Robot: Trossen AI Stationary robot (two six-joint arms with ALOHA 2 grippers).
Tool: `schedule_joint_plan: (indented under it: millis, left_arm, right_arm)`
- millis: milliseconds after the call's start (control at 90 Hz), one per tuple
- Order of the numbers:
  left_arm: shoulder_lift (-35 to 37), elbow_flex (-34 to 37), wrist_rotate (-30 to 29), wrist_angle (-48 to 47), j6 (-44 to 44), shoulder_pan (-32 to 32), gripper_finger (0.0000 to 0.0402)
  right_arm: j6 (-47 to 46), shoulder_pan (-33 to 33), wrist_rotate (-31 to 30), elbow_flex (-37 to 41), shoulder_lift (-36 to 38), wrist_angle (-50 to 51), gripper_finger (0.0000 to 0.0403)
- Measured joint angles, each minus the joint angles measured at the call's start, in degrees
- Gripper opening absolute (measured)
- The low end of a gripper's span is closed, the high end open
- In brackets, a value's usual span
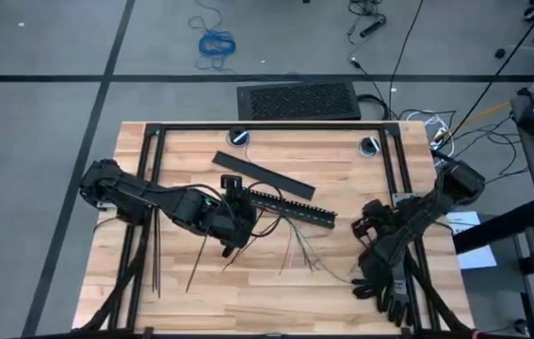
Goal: Ziptie cables
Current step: Put the zip tied cable wire into the black cable duct
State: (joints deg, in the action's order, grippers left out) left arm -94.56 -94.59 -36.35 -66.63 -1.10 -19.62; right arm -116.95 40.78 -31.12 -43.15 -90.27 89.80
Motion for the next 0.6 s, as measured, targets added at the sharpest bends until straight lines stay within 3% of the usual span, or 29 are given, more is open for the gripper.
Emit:
schedule_joint_plan:
  millis: [189, 500, 600]
  left_arm:
    - [0.0, 0.0, 0.0, 0.1, -0.4, 0.0, 0.0000]
    - [0.0, 0.0, 0.0, 0.1, -1.6, 0.0, 0.0000]
    - [0.0, 0.0, 0.0, 0.1, -1.6, 0.0, 0.0000]
  right_arm:
    - [7.8, -1.2, -1.9, -3.5, -0.1, -2.5, 0.0020]
    - [13.0, -0.5, -0.9, -12.3, 0.1, -1.3, 0.0173]
    - [15.7, -0.5, -2.4, -14.5, 0.2, -5.5, 0.0211]
